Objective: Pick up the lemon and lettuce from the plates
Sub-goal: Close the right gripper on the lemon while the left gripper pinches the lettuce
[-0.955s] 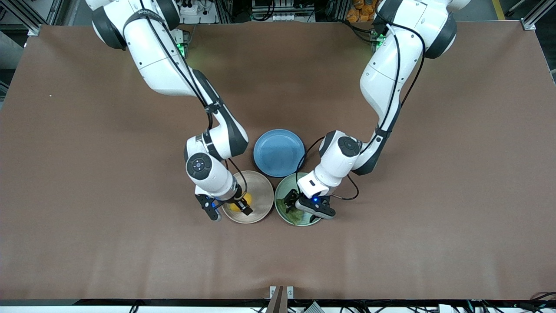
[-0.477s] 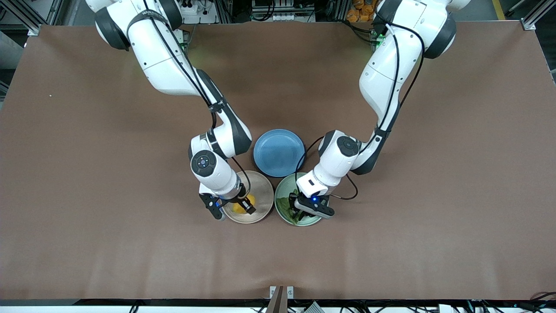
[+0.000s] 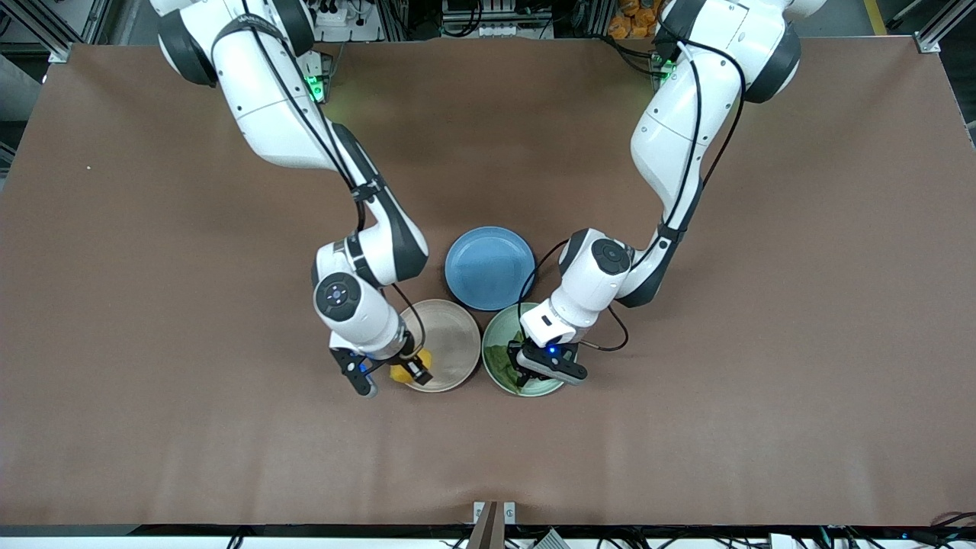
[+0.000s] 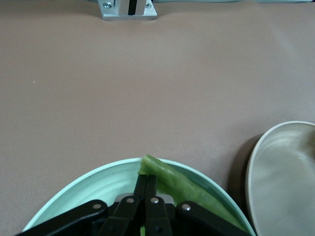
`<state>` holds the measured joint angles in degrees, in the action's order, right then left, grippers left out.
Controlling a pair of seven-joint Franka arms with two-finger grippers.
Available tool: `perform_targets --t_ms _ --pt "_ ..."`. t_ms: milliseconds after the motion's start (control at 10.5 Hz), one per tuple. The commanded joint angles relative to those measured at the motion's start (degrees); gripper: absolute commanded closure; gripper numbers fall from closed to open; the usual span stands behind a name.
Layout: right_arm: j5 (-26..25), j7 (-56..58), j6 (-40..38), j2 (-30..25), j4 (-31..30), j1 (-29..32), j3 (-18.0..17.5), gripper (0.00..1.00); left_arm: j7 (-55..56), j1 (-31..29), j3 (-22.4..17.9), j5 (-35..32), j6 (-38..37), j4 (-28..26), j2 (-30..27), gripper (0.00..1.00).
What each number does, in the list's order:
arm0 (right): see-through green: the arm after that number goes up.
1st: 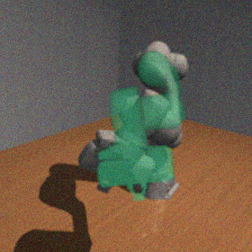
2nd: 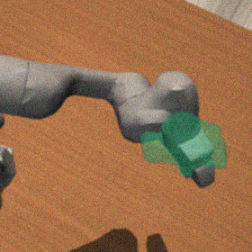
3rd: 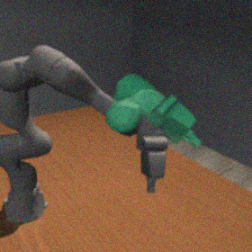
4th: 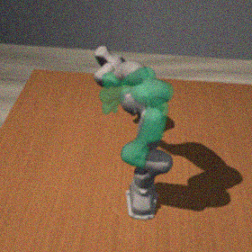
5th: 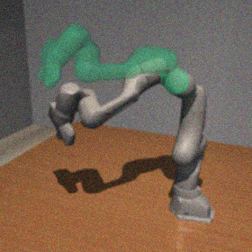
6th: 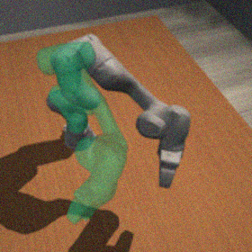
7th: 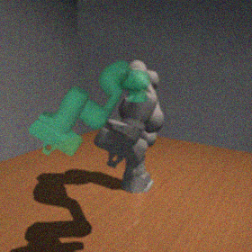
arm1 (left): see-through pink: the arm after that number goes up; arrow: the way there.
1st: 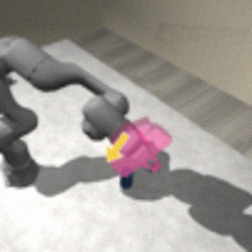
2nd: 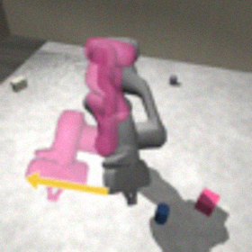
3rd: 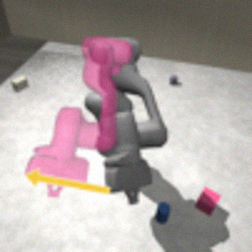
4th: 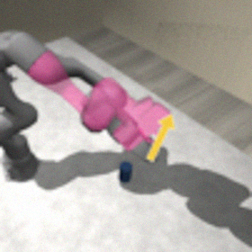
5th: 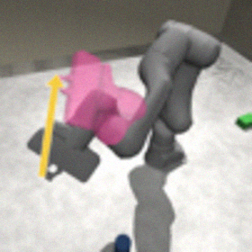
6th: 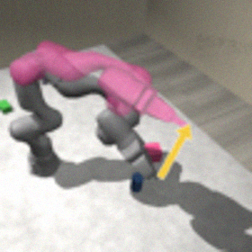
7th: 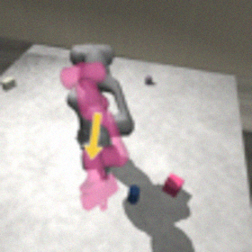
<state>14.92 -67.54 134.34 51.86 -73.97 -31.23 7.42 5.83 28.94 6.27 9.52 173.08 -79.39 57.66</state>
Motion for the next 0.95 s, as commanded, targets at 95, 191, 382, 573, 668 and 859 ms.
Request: perform_targets --t_ms 95,191,382,573,668,859 --pt "1.0 11.0 -11.6 -5.8 -1.0 3.3 0.3 1.0 0.1 0.5 -0.6 1.0 -0.2 0.3 -0.1 1.0" --pt "0.8 12.6 -13.3 -6.6 -1.1 3.6 0.7 1.0 0.0 0.4 -0.7 0.9 -0.7 0.3 -0.3 1.0" --pt "0.2 16.0 -15.8 -7.9 -2.7 3.0 2.9 1.0 0.0 0.2 -0.9 0.9 -2.9 0.3 -1.1 1.0" --pt "-4.8 20.6 -15.8 -11.1 -8.7 2.9 3.6 1.0 -0.3 0.1 -1.3 0.8 -6.4 0.3 -2.4 1.0" --pt "-6.6 22.0 -15.4 -12.5 -11.1 3.2 3.6 1.0 -0.4 0.0 -1.3 0.7 -7.9 0.3 -2.9 1.0" --pt "-7.5 26.3 -15.1 -14.8 -15.2 3.6 4.2 1.0 -0.4 0.0 -2.1 0.5 -11.3 0.3 -4.1 1.0"
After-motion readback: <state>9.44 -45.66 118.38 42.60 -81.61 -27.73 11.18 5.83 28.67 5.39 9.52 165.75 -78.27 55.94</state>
